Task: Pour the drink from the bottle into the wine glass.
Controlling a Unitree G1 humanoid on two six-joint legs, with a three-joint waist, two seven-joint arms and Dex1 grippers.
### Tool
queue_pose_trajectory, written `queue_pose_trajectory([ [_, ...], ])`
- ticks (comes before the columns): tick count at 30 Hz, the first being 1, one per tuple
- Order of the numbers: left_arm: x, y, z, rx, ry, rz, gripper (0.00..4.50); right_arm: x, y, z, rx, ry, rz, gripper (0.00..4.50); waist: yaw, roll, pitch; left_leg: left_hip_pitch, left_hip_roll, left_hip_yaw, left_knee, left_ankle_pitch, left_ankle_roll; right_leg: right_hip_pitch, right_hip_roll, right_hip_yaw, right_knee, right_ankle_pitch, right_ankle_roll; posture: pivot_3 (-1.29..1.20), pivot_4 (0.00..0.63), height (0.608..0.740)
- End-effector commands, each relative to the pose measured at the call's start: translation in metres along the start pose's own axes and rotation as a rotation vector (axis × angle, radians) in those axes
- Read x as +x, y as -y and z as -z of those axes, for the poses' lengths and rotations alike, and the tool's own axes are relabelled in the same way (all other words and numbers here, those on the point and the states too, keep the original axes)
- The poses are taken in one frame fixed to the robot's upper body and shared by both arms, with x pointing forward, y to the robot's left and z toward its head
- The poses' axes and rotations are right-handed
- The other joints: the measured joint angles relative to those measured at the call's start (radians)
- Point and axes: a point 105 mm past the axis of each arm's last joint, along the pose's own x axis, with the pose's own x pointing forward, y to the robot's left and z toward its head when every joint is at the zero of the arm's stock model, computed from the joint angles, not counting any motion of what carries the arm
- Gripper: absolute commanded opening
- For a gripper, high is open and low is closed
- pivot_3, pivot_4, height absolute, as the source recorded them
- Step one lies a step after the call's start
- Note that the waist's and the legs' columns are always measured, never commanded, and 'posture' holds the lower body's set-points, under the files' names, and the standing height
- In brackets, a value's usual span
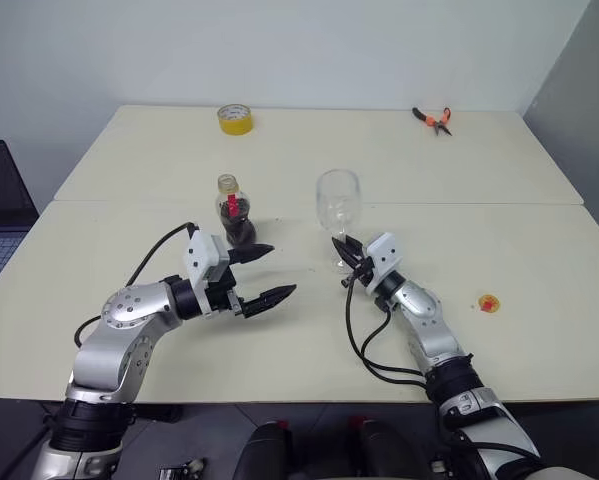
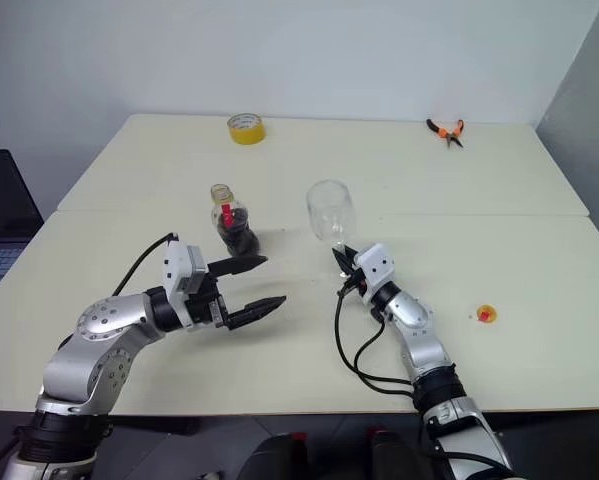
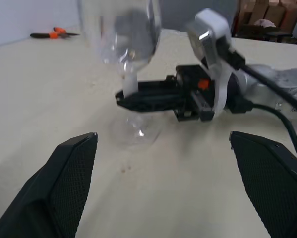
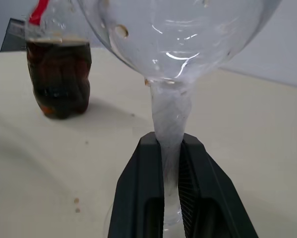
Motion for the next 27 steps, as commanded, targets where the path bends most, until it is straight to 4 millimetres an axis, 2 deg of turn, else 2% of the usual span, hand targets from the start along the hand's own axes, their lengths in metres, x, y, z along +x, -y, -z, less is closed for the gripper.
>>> queue_pose_trajectory([
  [1, 0.0, -0.001, -0.009, 0.027, 0.02, 0.004, 4.5, 0.002, 0.007, -0.015, -0.025, 0.067, 0.005, 0.13, -0.001, 0.0, 0.0, 0.0, 0.0, 0.0, 0.0, 0.0, 0.0, 0.0, 0.0, 0.0, 0.0, 0.0, 0.0, 0.0, 0.15, 0.74],
  [15, -0.009, -0.004, -0.025, 0.031, 0.054, -0.04, 4.5, -0.002, 0.013, -0.006, 0.006, 0.038, 0.0, 0.13, -0.001, 0.0, 0.0, 0.0, 0.0, 0.0, 0.0, 0.0, 0.0, 0.0, 0.0, 0.0, 0.001, 0.0, -0.001, 0.0, 0.15, 0.74],
  [17, -0.009, -0.004, -0.025, 0.033, 0.054, -0.048, 4.5, -0.003, 0.012, -0.003, 0.006, 0.028, -0.011, 0.88, -0.001, 0.0, 0.0, 0.0, 0.0, 0.0, 0.0, 0.0, 0.0, 0.0, 0.0, 0.0, 0.001, 0.0, -0.001, 0.0, 0.15, 0.74],
  [19, -0.009, -0.004, -0.025, 0.033, 0.054, -0.05, 4.5, -0.003, 0.012, -0.004, 0.005, 0.029, -0.014, 1.42, -0.001, 0.0, 0.0, 0.0, 0.0, 0.0, 0.0, 0.0, 0.0, 0.0, 0.0, 0.0, 0.001, 0.0, -0.001, 0.0, 0.15, 0.74],
  [27, -0.013, -0.008, -0.019, 0.028, 0.045, -0.067, 4.5, -0.002, 0.014, -0.006, -0.032, 0.018, -0.019, 4.38, -0.001, 0.0, 0.0, 0.0, 0.0, 0.0, 0.0, 0.0, 0.0, 0.0, 0.0, 0.0, 0.001, 0.0, -0.001, 0.0, 0.15, 0.74],
])
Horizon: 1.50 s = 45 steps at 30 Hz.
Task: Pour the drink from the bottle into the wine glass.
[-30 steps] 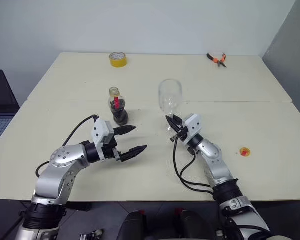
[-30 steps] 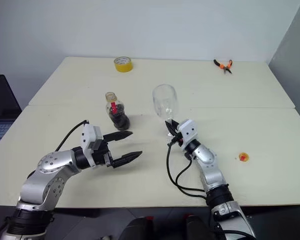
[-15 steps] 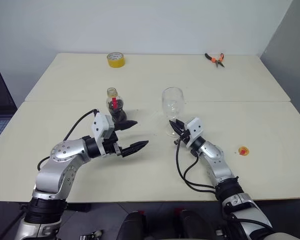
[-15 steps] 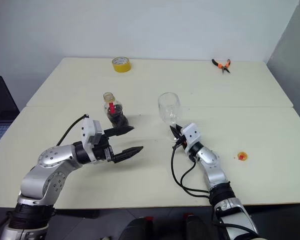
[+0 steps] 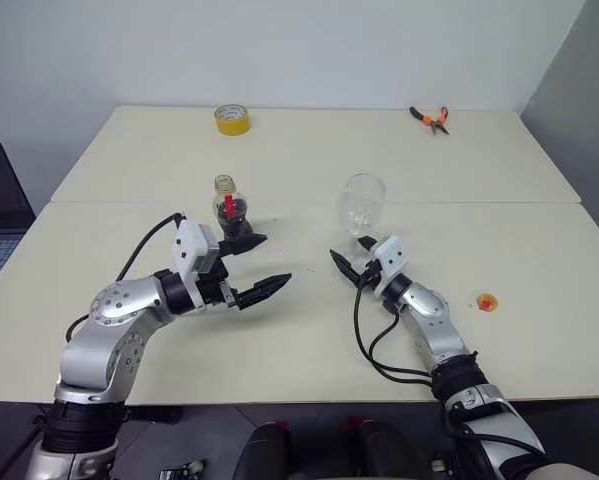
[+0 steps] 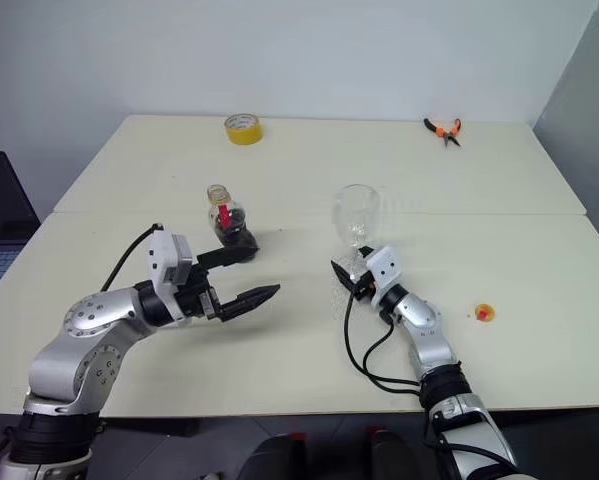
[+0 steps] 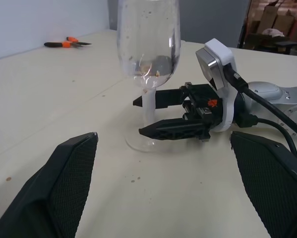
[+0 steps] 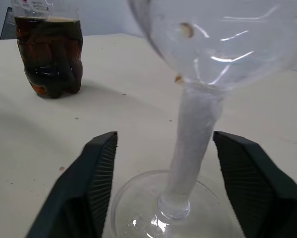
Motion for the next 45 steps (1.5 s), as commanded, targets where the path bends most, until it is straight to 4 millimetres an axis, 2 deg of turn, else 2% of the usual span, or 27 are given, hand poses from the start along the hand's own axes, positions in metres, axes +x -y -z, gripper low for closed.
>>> queue_pose_trajectory([
  [1, -0.004, -0.002, -0.008, 0.043, 0.023, -0.012, 4.5, 0.002, 0.008, -0.013, -0.054, 0.032, 0.004, 4.45, 0.0, 0.0, 0.0, 0.0, 0.0, 0.0, 0.0, 0.0, 0.0, 0.0, 0.0, 0.0, 0.0, 0.0, 0.0, 0.0, 0.15, 0.74],
  [9, -0.006, -0.003, -0.003, 0.038, 0.02, -0.029, 4.5, -0.009, 0.016, 0.005, -0.11, -0.086, 0.023, 4.45, 0.0, 0.0, 0.0, 0.0, 0.0, 0.0, 0.0, 0.0, 0.0, 0.0, 0.0, 0.0, 0.0, 0.0, 0.0, 0.0, 0.15, 0.74],
  [15, -0.008, -0.004, 0.0, 0.039, 0.018, -0.045, 4.5, -0.015, 0.016, 0.006, -0.118, -0.103, 0.018, 4.45, 0.0, 0.0, 0.0, 0.0, 0.0, 0.0, 0.0, 0.0, 0.0, 0.0, 0.0, 0.0, 0.0, 0.0, 0.0, 0.0, 0.15, 0.74],
  [19, -0.011, -0.011, 0.006, 0.007, 0.002, -0.129, 4.5, -0.026, 0.014, -0.019, -0.077, -0.047, -0.012, 4.45, 0.003, 0.0, 0.0, -0.001, 0.0, 0.0, 0.0, 0.0, 0.0, 0.0, 0.0, 0.0, -0.001, 0.0, 0.0, 0.0, 0.15, 0.74],
  [25, -0.017, -0.017, 0.013, -0.003, 0.026, -0.251, 4.5, -0.071, -0.001, -0.036, -0.039, -0.063, -0.092, 4.45, 0.006, 0.0, 0.0, -0.001, 0.0, 0.0, 0.0, 0.0, 0.0, 0.0, -0.001, 0.0, -0.001, 0.0, 0.0, 0.0, 0.15, 0.74],
  [27, -0.019, -0.025, 0.015, 0.025, 0.049, -0.358, 4.5, -0.091, -0.011, -0.052, -0.001, -0.05, -0.12, 4.45, 0.008, 0.0, 0.0, -0.001, 0.0, -0.001, 0.0, 0.0, 0.0, 0.001, -0.001, -0.001, -0.001, 0.0, 0.0, 0.0, 0.15, 0.74],
  [30, -0.028, -0.042, 0.027, 0.033, 0.042, -0.551, 4.5, -0.106, -0.03, -0.083, 0.071, -0.025, -0.178, 4.45, 0.01, 0.0, 0.0, -0.001, 0.0, -0.001, 0.0, 0.0, 0.0, 0.001, -0.001, -0.001, -0.002, 0.0, 0.0, 0.0, 0.15, 0.74],
  [33, -0.029, -0.049, 0.033, 0.048, 0.026, -0.608, 4.5, -0.109, -0.039, -0.094, 0.102, -0.035, -0.203, 4.45, 0.003, -0.001, 0.0, 0.0, 0.0, -0.002, 0.0, 0.0, 0.0, 0.001, 0.0, -0.001, -0.001, 0.0, 0.0, 0.0, 0.15, 0.74],
  [36, -0.024, -0.066, 0.037, 0.07, 0.025, -0.708, 4.5, -0.11, -0.046, -0.099, 0.128, -0.057, -0.232, 4.45, 0.008, -0.002, 0.0, 0.0, 0.0, -0.003, 0.0, 0.0, 0.0, 0.002, 0.0, -0.002, -0.001, 0.0, 0.0, 0.0, 0.15, 0.74],
  [39, -0.01, -0.081, 0.044, 0.085, 0.007, -0.78, 4.5, -0.11, -0.052, -0.101, 0.124, -0.081, -0.276, 4.45, 0.025, -0.003, 0.0, 0.0, -0.002, -0.003, 0.001, 0.0, 0.0, 0.002, -0.001, -0.002, -0.002, 0.0, 0.001, 0.0, 0.15, 0.74],
  [45, 0.007, -0.091, 0.05, 0.057, 0.014, -0.805, 4.5, -0.11, -0.057, -0.11, 0.114, -0.085, -0.309, 4.45, 0.03, -0.003, 0.0, -0.002, -0.001, -0.003, 0.0, 0.0, 0.0, 0.003, 0.0, -0.003, -0.006, 0.0, 0.001, 0.0, 0.15, 0.74],
])
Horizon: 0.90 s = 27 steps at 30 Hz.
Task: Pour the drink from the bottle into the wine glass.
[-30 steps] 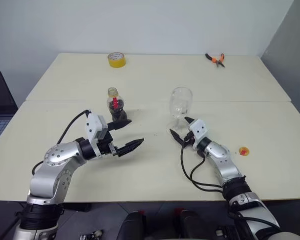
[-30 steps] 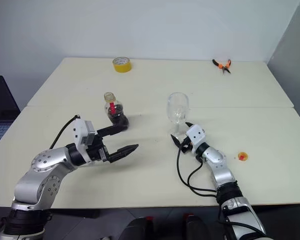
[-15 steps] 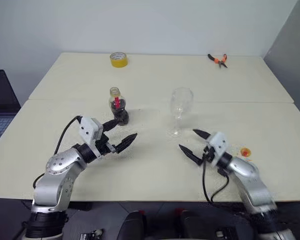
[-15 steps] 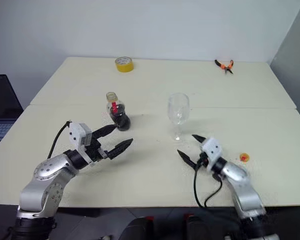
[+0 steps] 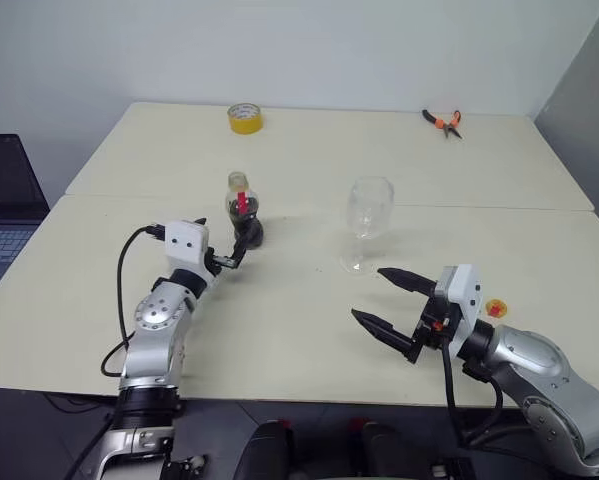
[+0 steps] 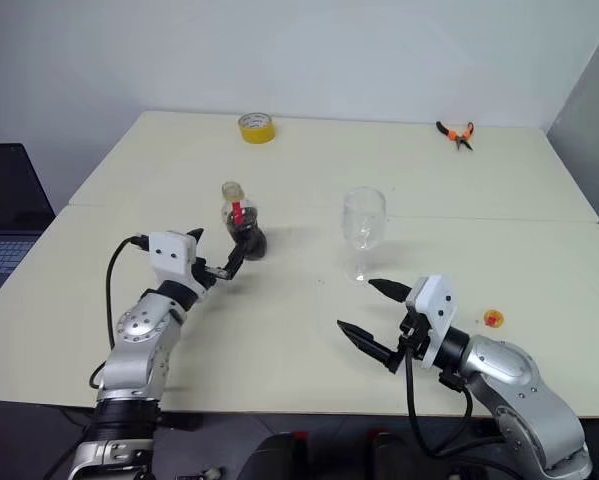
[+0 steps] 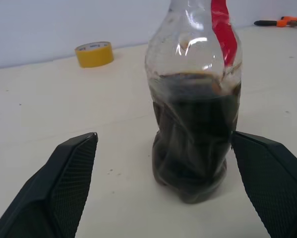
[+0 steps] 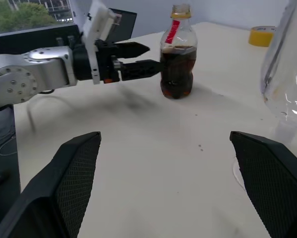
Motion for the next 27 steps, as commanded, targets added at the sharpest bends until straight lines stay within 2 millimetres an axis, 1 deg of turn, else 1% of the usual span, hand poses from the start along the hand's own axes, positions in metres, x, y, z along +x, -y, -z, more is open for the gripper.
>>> queue_pose_trajectory([
  [1, 0.01, 0.001, -0.008, 0.016, 0.034, -0.016, 4.5, 0.0, -0.006, -0.014, -0.039, 0.031, -0.022, 4.45, 0.0, 0.0, 0.0, 0.0, 0.0, 0.0, 0.0, 0.0, 0.0, 0.0, 0.0, 0.0, 0.0, 0.0, 0.0, 0.0, 0.15, 0.74],
  [4, 0.017, 0.01, -0.012, 0.013, 0.058, 0.02, 4.5, 0.001, -0.008, -0.016, -0.052, 0.031, -0.031, 4.45, 0.0, 0.0, 0.0, 0.0, 0.0, 0.0, 0.0, 0.0, 0.0, 0.0, 0.0, 0.0, 0.0, 0.0, 0.0, 0.0, 0.15, 0.74],
  [6, 0.018, 0.014, -0.016, 0.017, 0.076, 0.036, 4.5, 0.0, -0.009, -0.018, -0.055, 0.029, -0.037, 4.45, 0.0, 0.0, 0.0, 0.0, 0.0, 0.0, 0.0, 0.0, 0.0, 0.0, 0.0, 0.0, 0.0, 0.0, 0.0, 0.0, 0.15, 0.74],
  [11, 0.015, 0.013, -0.013, 0.026, 0.072, 0.04, 4.5, -0.004, -0.007, -0.016, -0.058, 0.018, -0.029, 4.45, 0.0, 0.0, 0.0, 0.0, 0.0, 0.0, 0.0, 0.0, 0.0, 0.0, 0.0, 0.0, 0.0, 0.0, 0.0, 0.0, 0.15, 0.74],
  [15, 0.017, 0.012, -0.012, 0.023, 0.071, 0.031, 4.5, -0.003, -0.006, -0.018, -0.065, 0.023, -0.024, 4.45, 0.0, 0.0, 0.0, 0.0, 0.0, 0.0, 0.0, 0.0, 0.0, 0.0, 0.0, 0.0, 0.0, 0.0, 0.0, 0.0, 0.15, 0.74],
  [20, 0.031, 0.011, -0.015, 0.005, 0.075, 0.005, 4.5, 0.0, -0.008, -0.033, -0.115, 0.049, -0.048, 4.45, 0.0, 0.0, 0.0, 0.0, 0.0, 0.0, 0.001, 0.0, 0.0, 0.0, 0.0, -0.001, 0.0, 0.0, 0.0, 0.0, 0.15, 0.74],
  [22, 0.034, 0.013, -0.014, 0.008, 0.07, 0.01, 4.5, 0.0, -0.009, -0.035, -0.117, 0.05, -0.052, 4.45, 0.0, 0.0, 0.0, 0.0, 0.0, -0.001, 0.0, 0.0, 0.0, 0.001, 0.0, -0.001, 0.0, 0.0, 0.0, 0.0, 0.15, 0.74],
  [27, 0.046, 0.02, -0.019, -0.005, 0.083, 0.037, 4.5, 0.003, -0.011, -0.04, -0.126, 0.056, -0.059, 4.45, 0.0, -0.001, 0.0, 0.0, 0.0, 0.0, 0.001, 0.0, 0.0, 0.001, 0.0, -0.001, -0.001, 0.0, 0.001, 0.0, 0.15, 0.74],
])
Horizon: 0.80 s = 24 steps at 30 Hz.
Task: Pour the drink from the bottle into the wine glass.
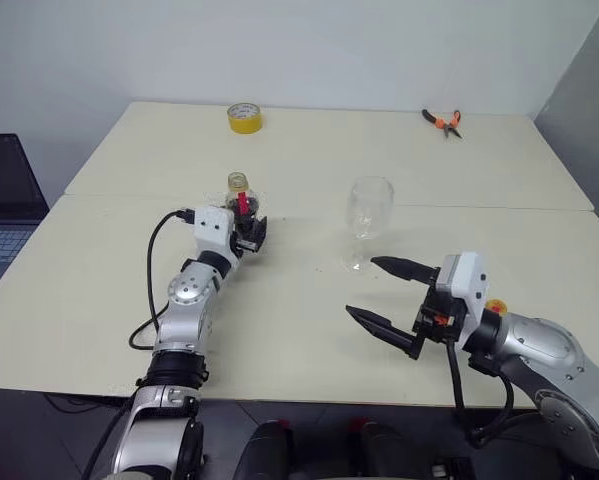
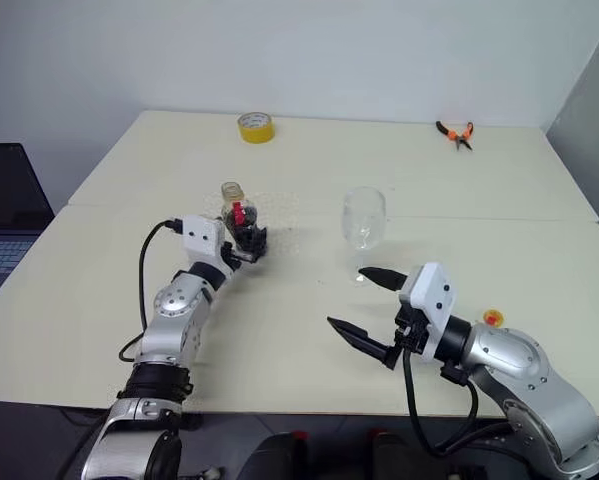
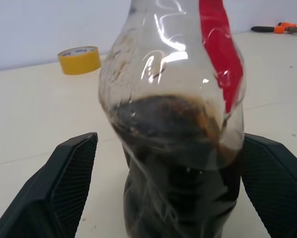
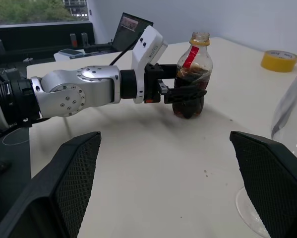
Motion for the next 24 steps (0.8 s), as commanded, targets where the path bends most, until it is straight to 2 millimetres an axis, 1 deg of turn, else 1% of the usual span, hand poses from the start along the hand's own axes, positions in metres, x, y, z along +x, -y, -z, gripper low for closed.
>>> queue_pose_trajectory([
  [1, 0.009, 0.004, -0.014, 0.01, 0.051, 0.019, 4.5, 0.0, -0.005, -0.017, -0.048, 0.042, -0.015, 4.45, 0.0, 0.0, 0.0, 0.0, 0.0, 0.0, 0.0, 0.0, 0.0, 0.0, 0.0, 0.0, 0.0, 0.0, 0.0, 0.0, 0.15, 0.74],
  [5, 0.017, 0.007, -0.015, 0.004, 0.049, 0.034, 4.5, 0.001, -0.005, -0.019, -0.05, 0.045, -0.013, 4.45, 0.0, 0.0, 0.0, 0.0, 0.0, 0.0, 0.0, 0.0, 0.0, 0.0, 0.0, 0.0, 0.0, 0.0, 0.0, 0.0, 0.15, 0.74],
  [6, 0.02, 0.008, -0.016, -0.001, 0.054, 0.039, 4.32, 0.001, -0.005, -0.019, -0.048, 0.047, -0.01, 4.48, 0.0, 0.0, 0.0, 0.0, 0.0, 0.0, 0.0, 0.0, 0.0, 0.0, 0.0, 0.0, 0.0, 0.0, 0.0, 0.0, 0.15, 0.74],
  [8, 0.022, 0.01, -0.018, 0.004, 0.064, 0.049, 3.9, 0.001, -0.005, -0.02, -0.048, 0.049, -0.007, 4.5, 0.0, 0.0, 0.0, 0.0, 0.0, 0.0, 0.0, 0.0, 0.0, 0.0, 0.0, 0.0, 0.0, 0.0, 0.0, 0.0, 0.15, 0.74],
  [15, 0.025, 0.013, -0.022, -0.032, 0.085, 0.075, 1.71, 0.002, -0.003, -0.021, -0.047, 0.058, 0.011, 4.5, 0.0, -0.001, 0.0, 0.0, 0.0, 0.0, 0.0, 0.0, 0.0, 0.0, 0.0, 0.0, 0.0, 0.0, 0.0, 0.0, 0.15, 0.74],
  [16, 0.025, 0.014, -0.023, -0.034, 0.088, 0.078, 1.44, 0.001, -0.003, -0.021, -0.048, 0.058, 0.013, 4.5, 0.0, -0.001, 0.0, 0.0, 0.0, 0.0, 0.0, 0.0, 0.0, 0.0, 0.0, 0.0, 0.0, 0.0, 0.0, 0.0, 0.15, 0.74],
  [17, 0.025, 0.014, -0.024, -0.035, 0.09, 0.08, 1.27, 0.001, -0.003, -0.021, -0.049, 0.058, 0.014, 4.5, 0.0, -0.001, 0.0, 0.0, 0.0, 0.0, 0.0, 0.0, 0.0, 0.0, 0.0, 0.0, 0.0, 0.0, 0.0, 0.0, 0.15, 0.74],
  [20, 0.026, 0.016, -0.035, -0.024, 0.122, 0.104, 1.02, 0.001, -0.001, -0.024, -0.064, 0.07, 0.036, 4.5, 0.0, -0.001, 0.0, 0.0, 0.0, 0.0, 0.0, 0.0, 0.0, -0.001, 0.0, 0.0, 0.0, 0.0, 0.0, 0.0, 0.15, 0.74],
  [24, 0.028, 0.029, -0.059, 0.034, 0.189, 0.199, 0.94, -0.001, 0.003, -0.032, -0.074, 0.107, 0.082, 4.5, 0.0, -0.002, 0.001, -0.001, 0.0, 0.0, 0.0, 0.0, 0.0, -0.001, 0.0, 0.0, 0.0, 0.0, 0.0, 0.0, 0.15, 0.74],
])
